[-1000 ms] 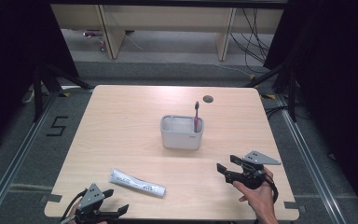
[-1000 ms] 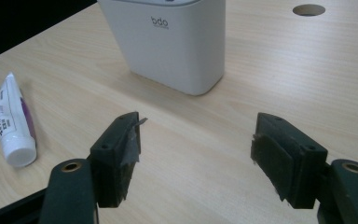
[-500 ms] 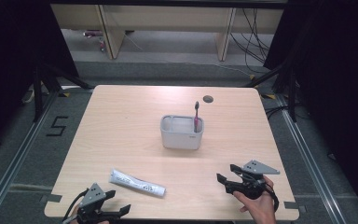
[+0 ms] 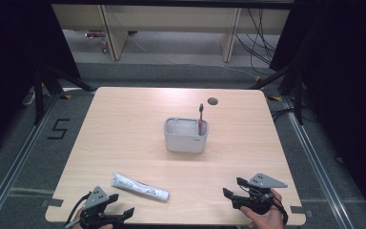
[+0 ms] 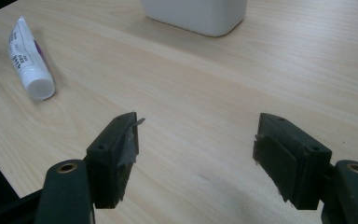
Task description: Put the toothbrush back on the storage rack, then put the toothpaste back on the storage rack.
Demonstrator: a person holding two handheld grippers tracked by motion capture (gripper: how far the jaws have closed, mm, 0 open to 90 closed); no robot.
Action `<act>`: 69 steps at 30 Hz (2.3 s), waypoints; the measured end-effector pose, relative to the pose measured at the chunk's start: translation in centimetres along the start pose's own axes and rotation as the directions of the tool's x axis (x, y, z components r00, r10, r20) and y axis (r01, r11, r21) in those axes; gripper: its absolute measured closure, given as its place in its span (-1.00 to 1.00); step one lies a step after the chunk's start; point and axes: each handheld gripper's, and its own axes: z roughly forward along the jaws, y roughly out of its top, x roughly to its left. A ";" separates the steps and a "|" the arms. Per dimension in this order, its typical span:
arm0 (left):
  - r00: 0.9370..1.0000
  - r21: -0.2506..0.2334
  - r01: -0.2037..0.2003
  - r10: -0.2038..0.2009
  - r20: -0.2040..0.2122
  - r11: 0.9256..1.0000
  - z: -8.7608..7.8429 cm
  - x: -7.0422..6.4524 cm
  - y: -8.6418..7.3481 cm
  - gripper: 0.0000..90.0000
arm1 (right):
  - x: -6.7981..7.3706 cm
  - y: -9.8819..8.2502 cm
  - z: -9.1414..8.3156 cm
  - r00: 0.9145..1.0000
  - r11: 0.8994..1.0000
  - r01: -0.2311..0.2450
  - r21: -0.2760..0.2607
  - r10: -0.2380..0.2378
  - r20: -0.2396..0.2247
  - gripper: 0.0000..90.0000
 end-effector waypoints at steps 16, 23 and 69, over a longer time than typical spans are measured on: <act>0.999 0.001 0.011 -0.011 -0.035 1.000 0.4 0.5 0.4 -0.56 | 0.2 -1.8 -1.7 1.000 1.000 -0.018 0.021 0.018 0.011 -0.34; 0.999 0.026 -0.025 0.025 -0.032 0.999 0.3 0.9 0.6 -0.56 | 0.4 -2.6 -2.3 0.999 0.998 -0.049 0.044 0.048 0.012 -0.38; 0.987 0.070 -0.105 0.113 -0.114 0.992 2.3 1.7 1.6 1.00 | 0.8 -2.9 -2.5 1.000 0.998 -0.001 0.065 0.001 -0.001 -0.41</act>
